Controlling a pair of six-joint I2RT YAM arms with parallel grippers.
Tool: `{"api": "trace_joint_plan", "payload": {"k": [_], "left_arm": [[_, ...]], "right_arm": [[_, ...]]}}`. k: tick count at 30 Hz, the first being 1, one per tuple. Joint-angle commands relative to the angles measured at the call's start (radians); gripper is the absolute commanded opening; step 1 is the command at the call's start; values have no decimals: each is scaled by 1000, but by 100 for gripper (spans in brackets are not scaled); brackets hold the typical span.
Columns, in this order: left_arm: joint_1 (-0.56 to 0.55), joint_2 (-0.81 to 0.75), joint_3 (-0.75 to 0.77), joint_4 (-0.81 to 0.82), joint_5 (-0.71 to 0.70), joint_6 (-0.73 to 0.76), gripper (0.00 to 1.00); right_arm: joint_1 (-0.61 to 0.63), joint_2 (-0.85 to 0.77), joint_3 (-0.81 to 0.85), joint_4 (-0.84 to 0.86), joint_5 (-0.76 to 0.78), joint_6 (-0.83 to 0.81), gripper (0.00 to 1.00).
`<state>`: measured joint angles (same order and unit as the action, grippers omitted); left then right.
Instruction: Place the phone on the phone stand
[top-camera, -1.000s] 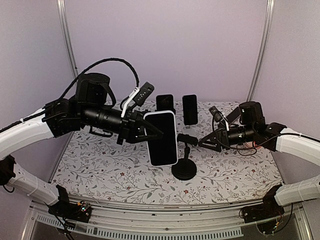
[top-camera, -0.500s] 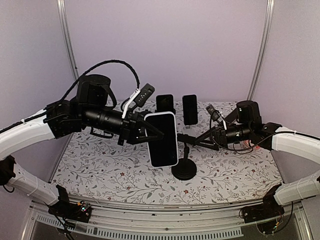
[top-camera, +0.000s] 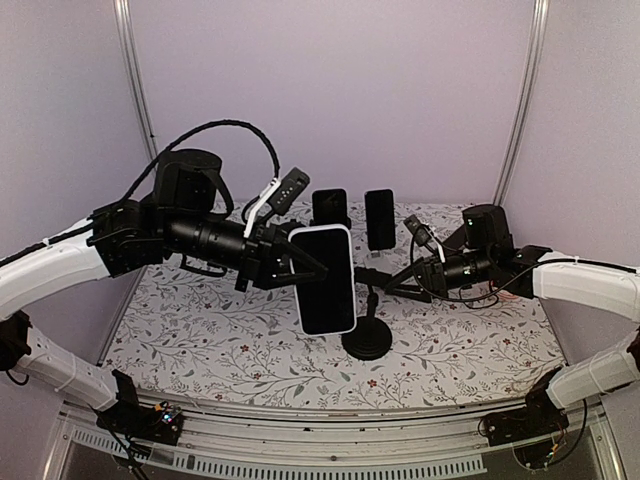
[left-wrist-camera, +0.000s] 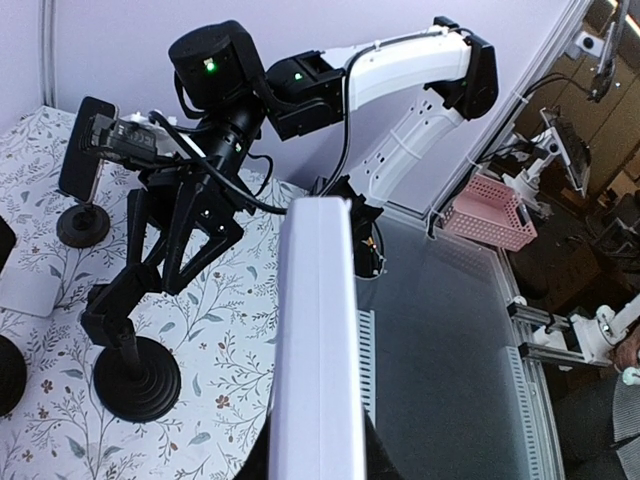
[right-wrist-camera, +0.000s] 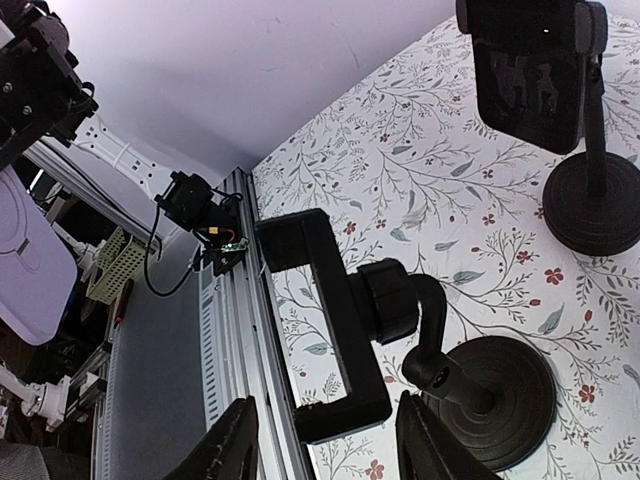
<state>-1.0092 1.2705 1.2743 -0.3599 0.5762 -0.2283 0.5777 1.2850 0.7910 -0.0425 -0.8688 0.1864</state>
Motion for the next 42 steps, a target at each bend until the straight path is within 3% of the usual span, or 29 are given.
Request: {"api": "trace_joint_plan", "payload": {"k": [1,14,20,23,26,33,42], "left_arm": [[9,7,39,42,24,23,0],[12,9,33,41,28,26,0],[12,1,20,45,29,21,0],[13,-3,17,44,29,22,0],[13,-8,21,26,40,41,0],[14,23,38,-35,221,93,0],[21,162,104,-6,391,187,0]], "right_arm": [[3,5,23,21,-24,-14,48],[3,47,52,34,-60,-27,45],[2,47,62,33,-82,-29,34],[2,49,62,30,-99,-30,15],[6,41,70,18,-107,-29,6],[51,25,113,-67,-114,-82,0],[174,108,261,-187,-123,-169,0]]}}
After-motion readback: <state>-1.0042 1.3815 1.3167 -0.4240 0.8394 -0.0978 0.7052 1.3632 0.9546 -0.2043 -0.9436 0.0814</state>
